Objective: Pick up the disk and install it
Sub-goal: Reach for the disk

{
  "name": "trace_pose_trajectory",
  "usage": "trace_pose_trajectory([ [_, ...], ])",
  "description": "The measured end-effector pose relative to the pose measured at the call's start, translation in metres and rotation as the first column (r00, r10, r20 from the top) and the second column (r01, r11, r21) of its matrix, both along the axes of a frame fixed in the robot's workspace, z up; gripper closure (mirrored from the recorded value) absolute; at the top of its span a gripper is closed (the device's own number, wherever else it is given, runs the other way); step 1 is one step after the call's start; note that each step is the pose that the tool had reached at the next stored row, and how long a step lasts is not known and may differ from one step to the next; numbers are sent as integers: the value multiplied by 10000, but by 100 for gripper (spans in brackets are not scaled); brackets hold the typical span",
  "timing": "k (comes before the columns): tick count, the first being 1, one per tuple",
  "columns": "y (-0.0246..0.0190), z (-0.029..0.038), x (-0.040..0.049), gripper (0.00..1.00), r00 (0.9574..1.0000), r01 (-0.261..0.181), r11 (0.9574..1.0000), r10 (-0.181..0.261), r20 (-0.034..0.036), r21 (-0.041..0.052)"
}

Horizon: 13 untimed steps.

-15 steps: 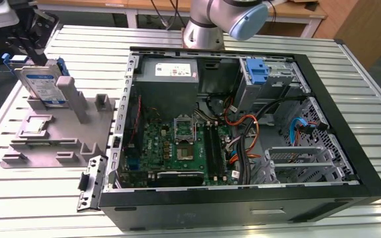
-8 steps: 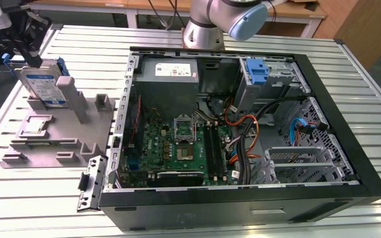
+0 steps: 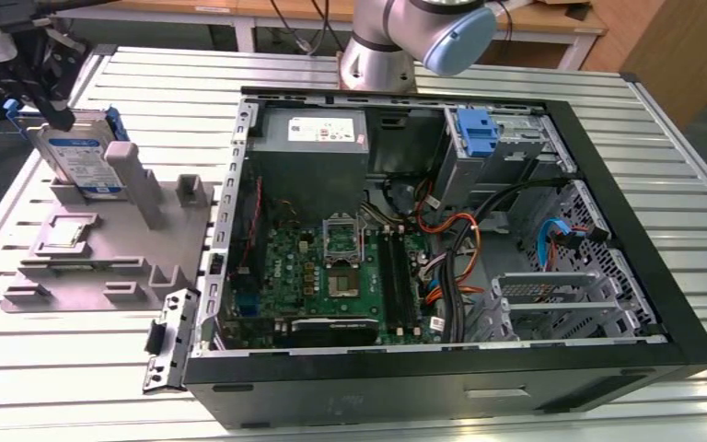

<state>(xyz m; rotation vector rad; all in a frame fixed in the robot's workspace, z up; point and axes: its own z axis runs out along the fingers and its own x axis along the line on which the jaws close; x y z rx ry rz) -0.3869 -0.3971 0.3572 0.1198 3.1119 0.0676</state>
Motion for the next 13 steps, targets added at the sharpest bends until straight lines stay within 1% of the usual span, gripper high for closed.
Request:
trace_pose_trajectory([
  [7, 5, -34, -31, 89, 10000, 0, 10000, 0, 1, 0],
  [9, 16, -46, -39, 89, 10000, 0, 10000, 0, 1, 0],
  [13, 55, -70, -49, 89, 10000, 0, 10000, 0, 0, 0],
])
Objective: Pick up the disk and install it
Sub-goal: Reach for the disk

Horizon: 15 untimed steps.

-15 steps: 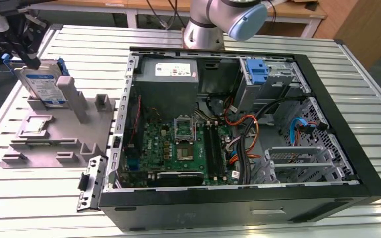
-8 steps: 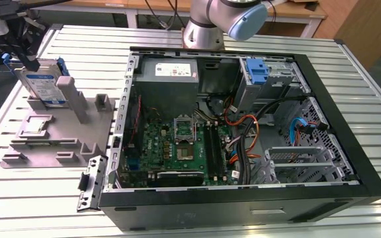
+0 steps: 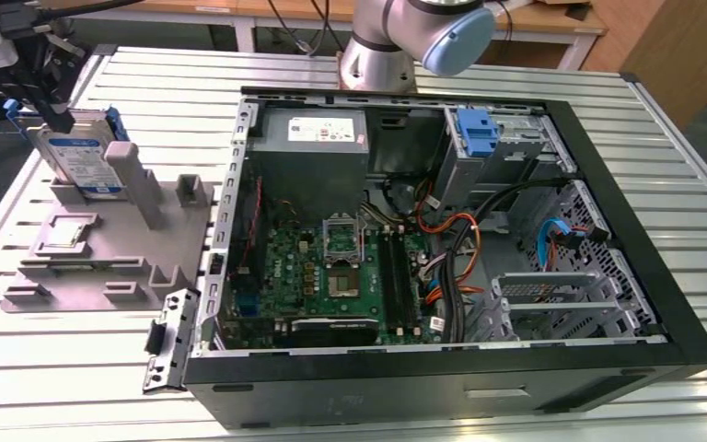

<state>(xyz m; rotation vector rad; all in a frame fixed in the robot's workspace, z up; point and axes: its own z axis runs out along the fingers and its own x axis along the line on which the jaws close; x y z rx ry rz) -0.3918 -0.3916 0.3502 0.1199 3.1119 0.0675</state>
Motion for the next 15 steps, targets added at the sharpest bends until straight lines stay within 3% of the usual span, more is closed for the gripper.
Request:
trace_pose_trajectory([
  [7, 105, -37, -13, 89, 10000, -1, 10000, 1, 0, 0],
  [15, 265, -72, -35, 89, 10000, -1, 10000, 1, 0, 0],
])
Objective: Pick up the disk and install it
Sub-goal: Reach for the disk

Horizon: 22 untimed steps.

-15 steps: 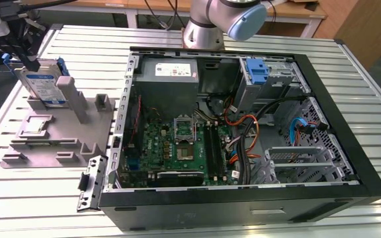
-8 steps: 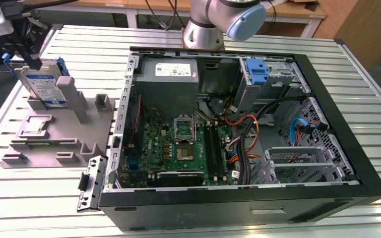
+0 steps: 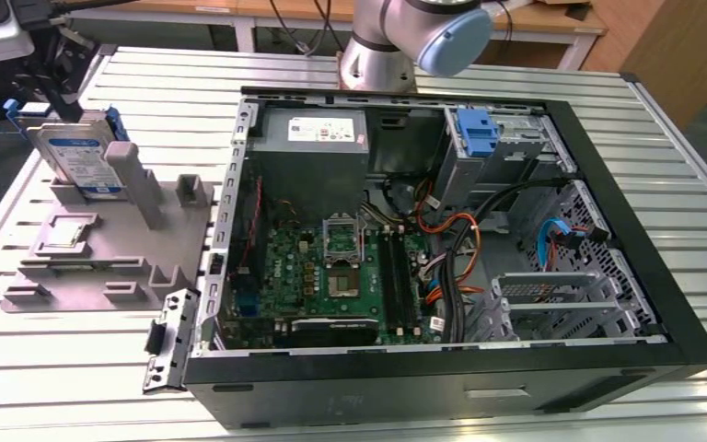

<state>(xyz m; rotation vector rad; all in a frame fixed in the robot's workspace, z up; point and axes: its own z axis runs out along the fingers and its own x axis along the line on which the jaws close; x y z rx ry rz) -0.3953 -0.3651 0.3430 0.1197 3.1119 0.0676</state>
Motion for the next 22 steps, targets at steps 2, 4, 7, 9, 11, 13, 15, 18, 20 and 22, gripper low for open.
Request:
trace_pose_trajectory([
  [2, 34, -7, -12, 89, 10000, 0, 10000, 0, 0, 0],
  [4, 62, -13, -29, 89, 10000, 1, 10000, -1, 3, 1],
  [7, 90, -18, -57, 89, 10000, 1, 10000, -1, -1, -1],
  [9, 102, -23, -77, 89, 10000, 1, 10000, -1, 0, 0],
  [11, 109, -28, -99, 89, 10000, 0, 10000, 0, 0, -1],
  [13, 116, -33, -122, 89, 10000, 0, 10000, 0, 1, 0],
  [15, 123, -36, -145, 89, 10000, 0, 10000, 0, 0, 0],
  [18, 133, -44, -183, 89, 10000, 0, 10000, 0, 1, 0],
  [20, 140, -48, -206, 89, 10000, 0, 10000, 0, 0, 0],
  [22, 150, -53, -217, 89, 10000, 1, 10000, -1, 2, 1],
])
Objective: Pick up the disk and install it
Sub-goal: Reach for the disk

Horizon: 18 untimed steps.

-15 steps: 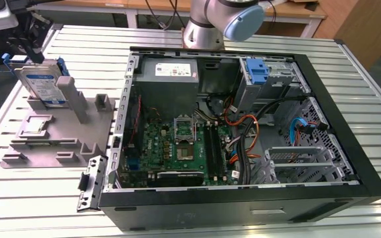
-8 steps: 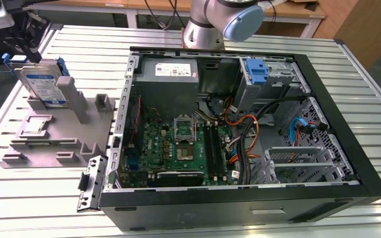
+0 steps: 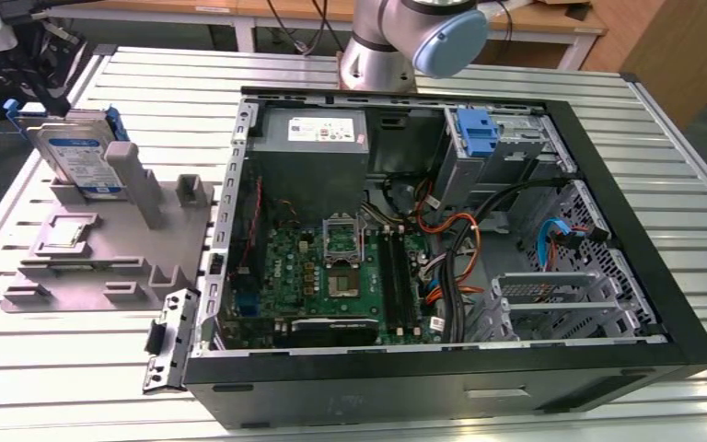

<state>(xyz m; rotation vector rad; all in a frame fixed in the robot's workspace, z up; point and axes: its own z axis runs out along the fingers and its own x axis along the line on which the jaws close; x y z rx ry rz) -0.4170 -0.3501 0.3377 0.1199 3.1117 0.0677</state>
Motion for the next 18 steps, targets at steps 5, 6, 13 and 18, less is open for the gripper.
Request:
trace_pose_trajectory([
  [5, 31, -5, -2, 89, 10000, 0, 10000, 0, -2, 12],
  [6, 37, -7, -3, 89, 10000, 0, 10000, 0, 0, 19],
  [13, 52, -20, -22, 89, 10000, -5, 10000, 5, 0, 26],
  [18, 52, -20, -25, 89, 10000, -7, 10000, 7, -2, 25],
])
